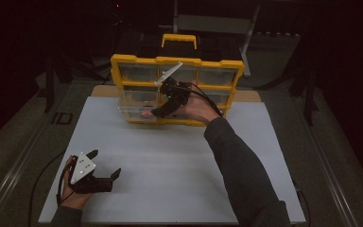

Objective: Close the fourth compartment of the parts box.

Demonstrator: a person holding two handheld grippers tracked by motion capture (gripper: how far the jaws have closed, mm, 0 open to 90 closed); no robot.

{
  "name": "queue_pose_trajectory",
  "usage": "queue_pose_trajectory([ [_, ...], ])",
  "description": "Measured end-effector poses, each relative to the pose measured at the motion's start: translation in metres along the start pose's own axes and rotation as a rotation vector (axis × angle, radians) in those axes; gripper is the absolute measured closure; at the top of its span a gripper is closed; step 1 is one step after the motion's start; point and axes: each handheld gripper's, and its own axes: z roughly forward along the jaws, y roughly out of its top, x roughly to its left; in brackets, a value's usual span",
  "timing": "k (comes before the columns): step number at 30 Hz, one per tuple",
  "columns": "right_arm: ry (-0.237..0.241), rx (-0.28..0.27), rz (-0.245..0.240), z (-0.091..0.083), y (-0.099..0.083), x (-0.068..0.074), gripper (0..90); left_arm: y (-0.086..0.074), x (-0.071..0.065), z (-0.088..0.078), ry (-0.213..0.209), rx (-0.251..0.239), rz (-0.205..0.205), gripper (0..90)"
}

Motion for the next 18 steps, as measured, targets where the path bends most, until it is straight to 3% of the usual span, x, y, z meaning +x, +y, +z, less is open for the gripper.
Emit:
queue_pose_trajectory([
  [10,0.0,0.003,-0.01,0.002,-0.004,0.005,13.5,0.0,0.0,-0.001,0.0,-0.002,0.003,0.0],
  [18,0.017,-0.003,-0.028,0.0,-0.01,0.013,24.7,0.001,0.0,-0.001,0.0,-0.003,0.004,0.0],
])
